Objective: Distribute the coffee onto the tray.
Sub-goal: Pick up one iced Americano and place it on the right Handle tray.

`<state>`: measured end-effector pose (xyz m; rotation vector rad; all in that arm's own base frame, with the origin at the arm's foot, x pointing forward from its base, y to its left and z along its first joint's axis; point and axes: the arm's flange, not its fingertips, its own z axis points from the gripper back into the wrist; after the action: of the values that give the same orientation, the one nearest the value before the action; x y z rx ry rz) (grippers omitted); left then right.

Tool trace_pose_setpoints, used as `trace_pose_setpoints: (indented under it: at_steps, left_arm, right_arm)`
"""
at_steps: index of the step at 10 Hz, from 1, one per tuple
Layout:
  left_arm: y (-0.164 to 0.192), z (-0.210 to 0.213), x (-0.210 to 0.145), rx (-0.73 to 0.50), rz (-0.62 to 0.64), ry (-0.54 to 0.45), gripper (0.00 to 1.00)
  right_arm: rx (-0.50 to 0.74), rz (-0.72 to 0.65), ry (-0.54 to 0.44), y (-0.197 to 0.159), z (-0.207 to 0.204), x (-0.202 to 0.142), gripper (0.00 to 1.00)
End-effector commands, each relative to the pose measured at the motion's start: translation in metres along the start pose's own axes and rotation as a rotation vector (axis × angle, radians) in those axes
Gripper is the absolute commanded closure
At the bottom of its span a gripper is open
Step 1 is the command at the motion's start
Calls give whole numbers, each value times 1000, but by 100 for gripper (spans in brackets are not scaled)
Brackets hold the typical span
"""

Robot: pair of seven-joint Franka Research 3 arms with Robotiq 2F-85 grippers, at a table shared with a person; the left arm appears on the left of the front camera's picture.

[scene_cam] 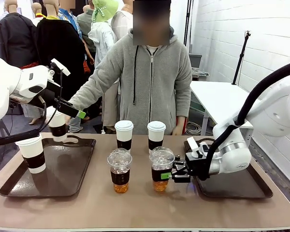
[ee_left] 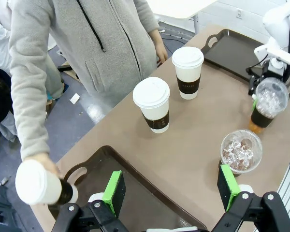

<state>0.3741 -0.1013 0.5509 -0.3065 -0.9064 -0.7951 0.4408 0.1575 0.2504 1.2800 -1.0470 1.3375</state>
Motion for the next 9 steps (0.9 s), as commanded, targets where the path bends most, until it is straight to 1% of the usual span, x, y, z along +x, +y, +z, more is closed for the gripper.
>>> trace_pose_setpoints:
  at_steps: [1,4,5,7,8,9]
  left_arm:
    - [1,0,0,3,4,2,0]
    - [1,0,0,3,4,2,0]
    - [1,0,0,3,4,2,0]
    - [1,0,0,3,4,2,0]
    - [1,0,0,3,4,2,0]
    - [1,0,0,3,4,2,0]
  right_arm:
    - [7,7,-37,15,41,43,39]
    - [-39,-3,-31,31,117,70,39]
    - [-35,3,-35,35,139,73,39]
    - [-8,26,-8,35,173,72,39]
    - [14,17,-6,31,185,68,39]
    - [2,12,-4,26,192,64,39]
